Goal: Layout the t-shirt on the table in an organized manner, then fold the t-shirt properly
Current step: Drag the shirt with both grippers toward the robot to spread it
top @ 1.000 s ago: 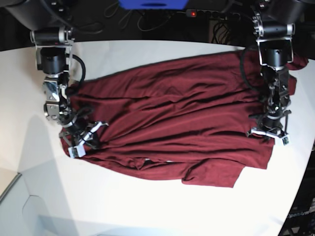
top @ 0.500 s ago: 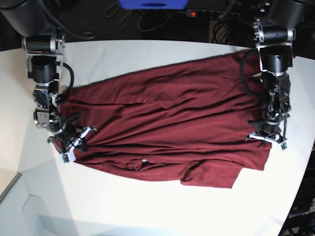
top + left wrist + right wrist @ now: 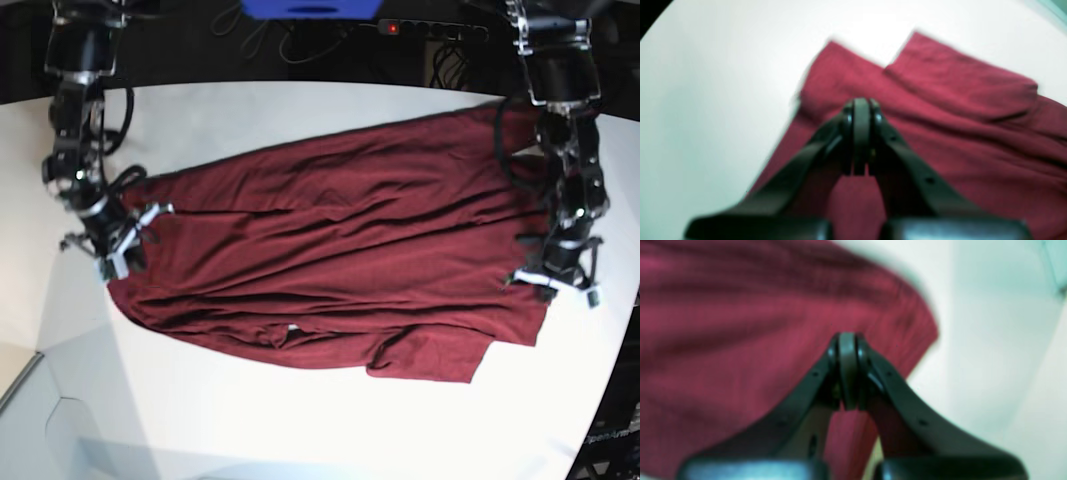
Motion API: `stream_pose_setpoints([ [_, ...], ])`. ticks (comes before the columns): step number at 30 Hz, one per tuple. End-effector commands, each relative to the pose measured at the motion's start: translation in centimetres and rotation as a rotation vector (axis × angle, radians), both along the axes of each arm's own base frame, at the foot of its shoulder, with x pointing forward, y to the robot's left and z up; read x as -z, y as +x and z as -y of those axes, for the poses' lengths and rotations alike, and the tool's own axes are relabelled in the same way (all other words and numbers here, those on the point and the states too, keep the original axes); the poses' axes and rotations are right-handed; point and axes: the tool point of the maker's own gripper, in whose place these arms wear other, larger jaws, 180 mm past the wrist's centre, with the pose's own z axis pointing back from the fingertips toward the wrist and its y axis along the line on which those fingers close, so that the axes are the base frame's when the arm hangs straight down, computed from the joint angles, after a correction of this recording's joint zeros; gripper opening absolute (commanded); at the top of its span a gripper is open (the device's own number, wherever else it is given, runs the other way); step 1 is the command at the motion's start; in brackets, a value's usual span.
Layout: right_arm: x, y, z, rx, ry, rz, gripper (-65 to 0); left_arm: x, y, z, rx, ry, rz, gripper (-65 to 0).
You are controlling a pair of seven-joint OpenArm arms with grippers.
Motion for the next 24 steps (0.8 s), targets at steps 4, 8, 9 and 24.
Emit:
stream_pose_setpoints([
  [4, -0.4, -1.8, -1.3, 0.019, 0.061, 0.038, -65.0, -1.4, -2.2, -1.4, -0.025, 0.015, 0.016, -64.5],
  [8, 1.5, -3.6, -2.2, 0.052, 0.110, -0.010, -65.0, 0.2, -4.9, -2.8, -0.069, 0.013, -0.033, -64.5],
  [9, 2.2, -4.0, -2.2, 0.056, 0.117, -0.027, -65.0, 0.5, -5.3, -2.9, -0.072, 0.013, -0.041, -64.5],
  [24, 3.4, -8.3, 1.6, 0.151, 0.079, -0.082, -65.0, -0.2, -6.4, -2.5, -0.054, 0.037, -0.033, -64.5],
])
